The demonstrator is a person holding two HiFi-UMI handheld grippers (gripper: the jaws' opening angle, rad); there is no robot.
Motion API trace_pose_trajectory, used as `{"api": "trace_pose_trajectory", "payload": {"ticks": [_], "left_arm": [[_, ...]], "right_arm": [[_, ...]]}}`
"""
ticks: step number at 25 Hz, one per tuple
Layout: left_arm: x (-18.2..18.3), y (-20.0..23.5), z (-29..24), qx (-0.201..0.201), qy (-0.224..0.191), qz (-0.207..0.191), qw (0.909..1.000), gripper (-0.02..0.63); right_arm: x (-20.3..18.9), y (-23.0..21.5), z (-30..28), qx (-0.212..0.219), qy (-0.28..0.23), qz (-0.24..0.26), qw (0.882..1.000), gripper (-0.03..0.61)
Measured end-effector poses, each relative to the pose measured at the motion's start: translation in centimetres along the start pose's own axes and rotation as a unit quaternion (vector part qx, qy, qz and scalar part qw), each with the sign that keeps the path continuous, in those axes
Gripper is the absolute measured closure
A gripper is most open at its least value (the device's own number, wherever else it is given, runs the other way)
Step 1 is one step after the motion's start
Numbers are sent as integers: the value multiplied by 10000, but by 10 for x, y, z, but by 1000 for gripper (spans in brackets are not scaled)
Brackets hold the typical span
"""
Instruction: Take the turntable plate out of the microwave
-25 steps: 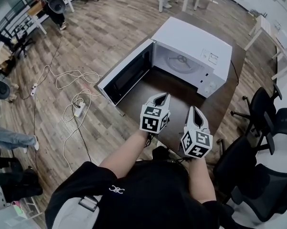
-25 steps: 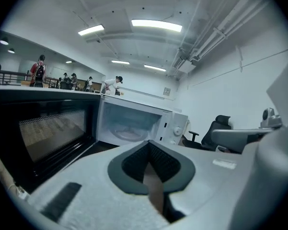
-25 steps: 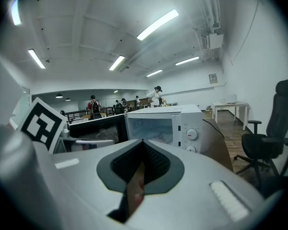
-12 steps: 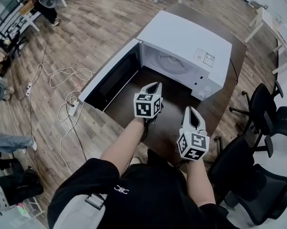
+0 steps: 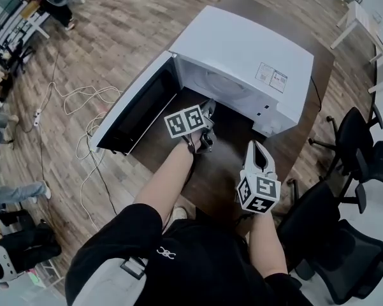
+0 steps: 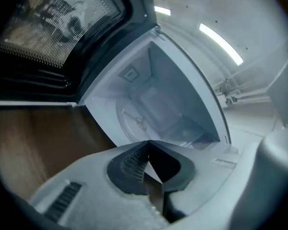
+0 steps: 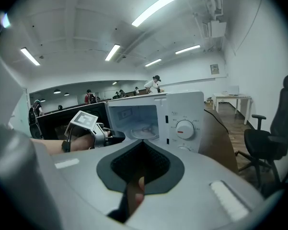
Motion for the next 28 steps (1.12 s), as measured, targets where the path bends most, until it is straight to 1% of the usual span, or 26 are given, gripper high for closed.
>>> {"api": "trace_pose_trajectory", "payload": {"ticks": [3, 5, 6, 9, 11, 12, 14, 21, 24, 28], "left_arm": [[2, 7, -13, -304, -161, 766, 9965, 601], [2, 10, -20, -526, -272, 1319, 9895, 548], [2, 12, -24, -622, -331, 1608, 9845, 526], [2, 18, -32, -783, -537, 2440, 9651, 503], [3, 23, -35, -801, -635, 2821, 9539, 488], [3, 25, -36, -798, -649, 2924, 9508, 481], [4, 27, -39, -777, -613, 3004, 9487, 472], [0, 31, -41, -542, -435, 3010, 9511, 445], [-2, 35, -42, -543, -441, 3118, 9476, 442], [-2, 36, -46, -576, -436, 3152, 9463, 442]], "right_arm": [[-2, -5, -8, 4, 60, -31, 10000, 569], [-4, -6, -11, 22, 95, -55, 9999, 569], [-5, -6, -13, 28, 112, -65, 9999, 569], [-7, -9, -15, 27, 152, -89, 9998, 569], [-8, -11, -16, 2, 166, -105, 9998, 569], [-9, -12, -16, -18, 168, -117, 9998, 569], [-9, -15, -15, -65, 166, -146, 9997, 569], [-12, -22, -14, -154, 189, -212, 9995, 569], [-13, -21, -15, -143, 204, -200, 9995, 569], [-14, -20, -15, -128, 239, -148, 9995, 569]]}}
Point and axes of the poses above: the fingertips, and each gripper's own axes: z backward along the fingers, y to its left, x out of its top, the point moved 6 cm from there along z, backward along the fingers, and after that the axes turned 2 degrees about -x, right-handed, at the moved point
